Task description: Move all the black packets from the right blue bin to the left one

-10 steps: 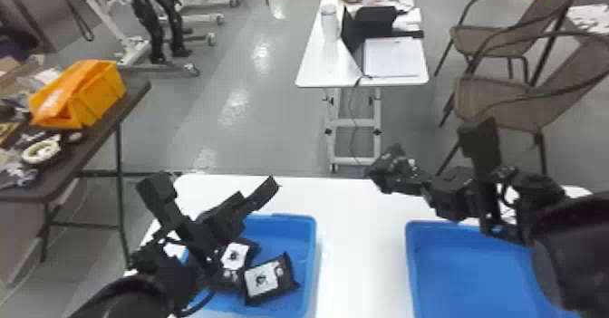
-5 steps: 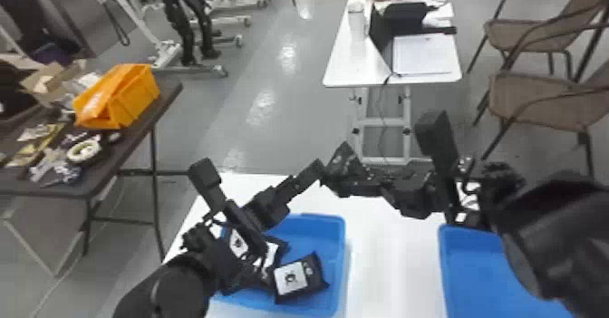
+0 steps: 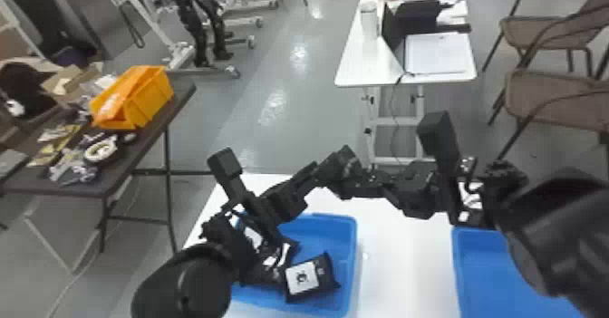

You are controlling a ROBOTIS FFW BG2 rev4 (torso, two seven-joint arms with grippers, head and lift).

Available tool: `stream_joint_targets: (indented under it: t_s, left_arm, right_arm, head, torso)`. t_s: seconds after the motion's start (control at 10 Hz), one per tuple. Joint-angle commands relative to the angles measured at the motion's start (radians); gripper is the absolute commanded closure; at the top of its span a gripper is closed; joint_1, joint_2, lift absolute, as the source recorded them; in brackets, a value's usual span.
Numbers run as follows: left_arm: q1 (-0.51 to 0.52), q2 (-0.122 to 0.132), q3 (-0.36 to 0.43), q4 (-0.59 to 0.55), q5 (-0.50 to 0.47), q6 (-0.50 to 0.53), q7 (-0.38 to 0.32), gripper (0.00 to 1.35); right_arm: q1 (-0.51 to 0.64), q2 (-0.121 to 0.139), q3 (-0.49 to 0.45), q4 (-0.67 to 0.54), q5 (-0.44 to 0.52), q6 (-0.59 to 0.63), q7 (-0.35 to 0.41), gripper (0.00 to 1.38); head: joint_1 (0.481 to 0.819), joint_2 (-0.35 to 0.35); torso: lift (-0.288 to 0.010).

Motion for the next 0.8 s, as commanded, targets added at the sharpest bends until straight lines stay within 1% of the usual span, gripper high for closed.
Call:
stream_joint_targets:
  t_s: [0.0, 0.1, 0.3, 0.4, 0.5, 0.6, 0.7]
  left_arm:
    - [0.004, -0.013, -0.017, -0.02, -0.024, -0.013, 0.026, 1.19]
    - [0.002, -0.028, -0.017, -0.02, -0.024, -0.014, 0.012, 1.22]
    - [0.01, -0.031, -0.017, -0.02, 0.006, -0.036, 0.014, 1.22]
    - [0.018, -0.039, -0.011, -0.02, 0.024, -0.05, 0.019, 1.22]
    - [0.019, -0.045, 0.0, -0.02, 0.044, -0.037, 0.017, 1.22]
    - [0.024, -0.039, -0.009, -0.034, 0.022, -0.05, 0.025, 1.22]
    - [0.031, -0.045, -0.002, -0.035, 0.039, -0.063, 0.031, 1.22]
  right_arm:
    - [-0.011, 0.006, 0.011, 0.025, -0.012, -0.014, 0.0, 1.21]
    - [-0.015, 0.014, 0.011, 0.043, -0.013, -0.025, 0.0, 1.21]
    - [-0.026, 0.028, 0.011, 0.083, -0.002, -0.051, -0.005, 1.21]
    - [-0.035, 0.034, 0.008, 0.1, 0.005, -0.068, -0.012, 1.21]
    - [-0.045, 0.042, 0.006, 0.112, 0.014, -0.083, -0.02, 1.21]
    - [-0.049, 0.043, 0.005, 0.117, 0.024, -0.088, -0.023, 1.21]
    - [-0.049, 0.045, 0.005, 0.125, 0.025, -0.098, -0.025, 1.2]
  head:
    - [0.695, 0.303]
    - [0.695, 0.305]
    - [0.695, 0.299]
    - [0.695, 0.297]
    - [0.695, 0.298]
    - [0.695, 0.297]
    - [0.695, 0.297]
  torso:
    - [0.0]
    - [0.0]
    - [0.0]
    - [0.0]
    - [0.0]
    - [0.0]
    - [0.0]
